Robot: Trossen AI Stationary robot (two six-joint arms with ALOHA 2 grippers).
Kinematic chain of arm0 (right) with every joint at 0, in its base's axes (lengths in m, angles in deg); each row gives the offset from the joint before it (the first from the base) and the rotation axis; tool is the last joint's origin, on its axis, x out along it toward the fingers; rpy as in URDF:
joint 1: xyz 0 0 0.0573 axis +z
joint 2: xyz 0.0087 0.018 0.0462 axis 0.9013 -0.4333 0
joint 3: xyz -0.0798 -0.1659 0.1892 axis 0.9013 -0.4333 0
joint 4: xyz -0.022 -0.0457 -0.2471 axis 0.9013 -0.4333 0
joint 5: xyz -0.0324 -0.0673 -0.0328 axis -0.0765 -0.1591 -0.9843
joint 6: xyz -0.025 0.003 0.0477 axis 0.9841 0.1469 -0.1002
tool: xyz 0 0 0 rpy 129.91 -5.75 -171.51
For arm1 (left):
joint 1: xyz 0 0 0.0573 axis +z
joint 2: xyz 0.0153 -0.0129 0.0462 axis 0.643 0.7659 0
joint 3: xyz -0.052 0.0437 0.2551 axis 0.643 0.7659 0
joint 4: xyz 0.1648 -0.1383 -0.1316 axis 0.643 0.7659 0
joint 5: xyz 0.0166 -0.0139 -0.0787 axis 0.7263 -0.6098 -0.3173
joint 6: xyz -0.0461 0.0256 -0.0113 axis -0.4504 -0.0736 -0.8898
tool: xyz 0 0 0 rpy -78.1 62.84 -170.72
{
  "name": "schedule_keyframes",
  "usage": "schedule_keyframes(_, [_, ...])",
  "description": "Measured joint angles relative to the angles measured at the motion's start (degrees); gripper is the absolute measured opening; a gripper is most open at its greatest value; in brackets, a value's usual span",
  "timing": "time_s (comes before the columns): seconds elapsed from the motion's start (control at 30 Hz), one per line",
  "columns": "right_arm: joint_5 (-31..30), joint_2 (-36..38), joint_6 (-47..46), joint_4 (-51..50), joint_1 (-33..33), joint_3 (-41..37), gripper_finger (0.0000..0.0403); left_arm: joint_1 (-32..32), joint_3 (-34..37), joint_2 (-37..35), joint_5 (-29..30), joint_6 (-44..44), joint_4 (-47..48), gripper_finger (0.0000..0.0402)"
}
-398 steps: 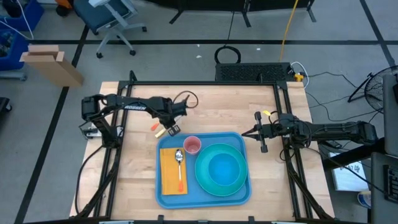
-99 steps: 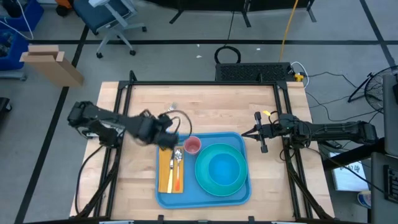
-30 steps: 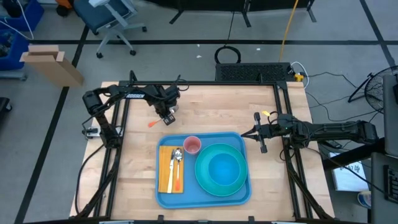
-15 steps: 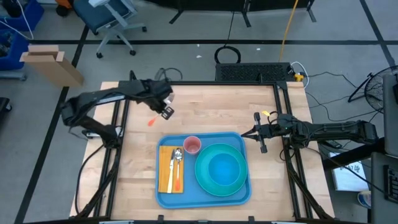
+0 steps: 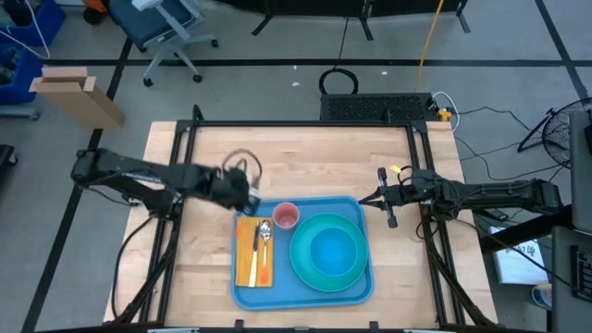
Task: Set up tray
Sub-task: Put the white and orange fork on the left side of the yellow knife
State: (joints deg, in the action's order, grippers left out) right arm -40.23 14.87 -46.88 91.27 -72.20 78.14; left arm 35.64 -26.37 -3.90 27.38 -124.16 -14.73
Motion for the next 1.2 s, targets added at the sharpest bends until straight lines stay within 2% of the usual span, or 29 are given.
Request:
schedule_keyframes(0.17, [0.0,0.0,-0.2,-0.6,0.0,0.0,0.0000,-10.2,1.1,6.3,4.6,-11.4,-14.6,0.0010])
schedule_keyframes(0.33, [0.0,0.0,-0.4,-0.7,0.0,0.0,0.0000,-16.1,1.2,14.2,7.2,-20.0,-19.6,0.0010])
schedule_keyframes(0.53, [0.0,0.0,-0.4,-1.0,0.0,0.0,0.0000,-19.1,1.0,19.0,7.5,-29.5,-18.0,0.0010])
schedule_keyframes(0.77, [0.0,0.0,-0.4,-0.9,0.0,0.0,0.0000,-20.7,-1.2,19.2,7.1,-32.1,-11.7,0.0010])
schedule_keyframes(0.93, [0.0,0.0,-0.4,-0.9,0.0,0.0,0.0000,-21.6,-1.4,19.2,3.4,-36.0,-7.2,0.0010])
schedule_keyframes(1.2, [0.0,0.0,-0.4,-0.9,0.0,0.0,0.0000,-22.1,-1.5,20.1,2.0,-39.4,-6.7,0.0010])
